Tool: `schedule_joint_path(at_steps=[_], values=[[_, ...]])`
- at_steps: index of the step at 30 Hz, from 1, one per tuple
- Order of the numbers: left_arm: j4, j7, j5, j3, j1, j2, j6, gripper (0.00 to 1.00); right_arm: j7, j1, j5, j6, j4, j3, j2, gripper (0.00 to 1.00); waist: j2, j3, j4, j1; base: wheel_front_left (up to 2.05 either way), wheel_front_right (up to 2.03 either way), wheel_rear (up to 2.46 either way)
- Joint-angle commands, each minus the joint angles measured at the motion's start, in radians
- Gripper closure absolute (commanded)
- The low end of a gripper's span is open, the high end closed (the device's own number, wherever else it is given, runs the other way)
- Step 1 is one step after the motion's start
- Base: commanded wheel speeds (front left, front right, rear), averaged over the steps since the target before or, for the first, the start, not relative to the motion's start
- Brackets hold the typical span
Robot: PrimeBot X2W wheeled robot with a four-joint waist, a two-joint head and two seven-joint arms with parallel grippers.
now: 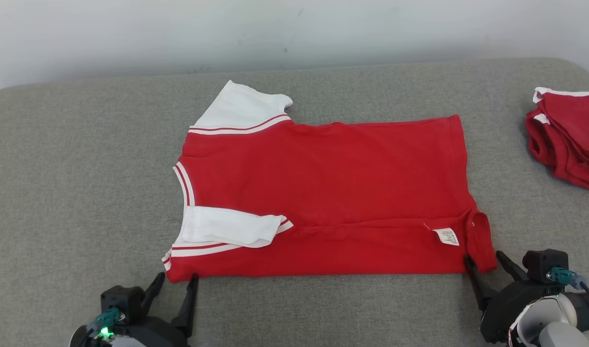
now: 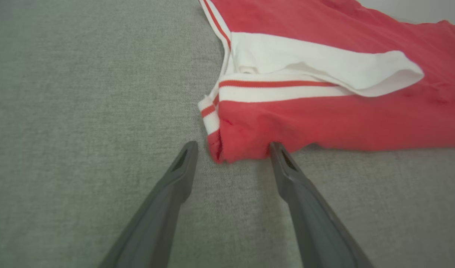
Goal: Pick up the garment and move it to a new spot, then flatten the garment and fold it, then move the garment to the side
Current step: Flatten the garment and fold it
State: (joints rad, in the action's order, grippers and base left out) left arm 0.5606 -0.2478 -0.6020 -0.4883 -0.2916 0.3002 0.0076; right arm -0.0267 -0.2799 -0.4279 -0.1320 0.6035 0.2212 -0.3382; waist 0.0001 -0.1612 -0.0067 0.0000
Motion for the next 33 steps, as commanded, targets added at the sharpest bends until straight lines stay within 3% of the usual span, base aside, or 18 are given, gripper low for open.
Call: schedule_joint_path(at_steps=[1, 2, 3, 4, 5, 12, 19, 29, 33], values=[[0.007, -0.005, 0.007, -0.002, -0.015, -0.008, -0.004, 0.0, -0.007, -0.013, -0.002, 0.002, 0.017, 0.004, 0.0, 0.0, -0.0001, -0.002, 0.005, 0.0, 0.0, 0.0, 0.0], [0.012, -0.005, 0.006, -0.003, -0.02, -0.012, -0.005, 0.0, -0.005, -0.018, -0.008, 0.002, 0.031, 0.007, 0.003, 0.0, -0.0001, -0.003, 0.006, 0.0, 0.0, 0.0, 0.0], [0.017, -0.006, 0.004, -0.004, -0.026, -0.017, -0.006, 0.17, -0.004, -0.024, -0.011, 0.002, 0.044, 0.012, 0.005, 0.58, -0.0001, -0.004, 0.007, 0.0, 0.0, 0.0, 0.0], [0.021, -0.007, 0.001, -0.003, -0.033, -0.022, -0.008, 0.71, -0.007, -0.032, -0.015, 0.002, 0.055, 0.016, 0.007, 1.0, -0.0001, -0.005, 0.007, 0.0, 0.0, 0.0, 0.0], [0.025, -0.008, -0.001, -0.003, -0.038, -0.026, -0.012, 1.0, -0.009, -0.038, -0.018, 0.002, 0.065, 0.021, 0.01, 1.0, -0.0001, -0.005, 0.007, 0.0, 0.0, 0.0, 0.0], [0.058, -0.016, -0.008, 0.019, -0.039, -0.044, -0.033, 1.0, -0.054, -0.037, -0.096, 0.002, 0.115, 0.04, 0.04, 1.0, -0.0001, 0.053, 0.017, 0.0, 0.0, 0.0, 0.0], [0.043, -0.017, -0.006, 0.035, 0.055, -0.032, -0.035, 1.0, -0.07, 0.034, -0.157, 0.002, 0.092, 0.076, 0.024, 1.0, -0.0001, 0.152, 0.037, 0.0, 0.0, 0.0, 0.0], [-0.14, -0.017, -0.012, 0.072, 0.266, -0.033, 0.021, 1.0, -0.044, 0.219, -0.193, 0.002, -0.061, 0.04, -0.013, 1.0, -0.0001, 0.198, 0.063, 0.0, 0.0, 0.0, 0.0], [-0.174, -0.017, -0.013, 0.075, 0.308, -0.043, 0.037, 1.0, -0.036, 0.273, -0.185, 0.002, -0.105, 0.016, 0.004, 1.0, -0.0001, 0.199, 0.071, 0.0, 0.0, 0.0, 0.0]])
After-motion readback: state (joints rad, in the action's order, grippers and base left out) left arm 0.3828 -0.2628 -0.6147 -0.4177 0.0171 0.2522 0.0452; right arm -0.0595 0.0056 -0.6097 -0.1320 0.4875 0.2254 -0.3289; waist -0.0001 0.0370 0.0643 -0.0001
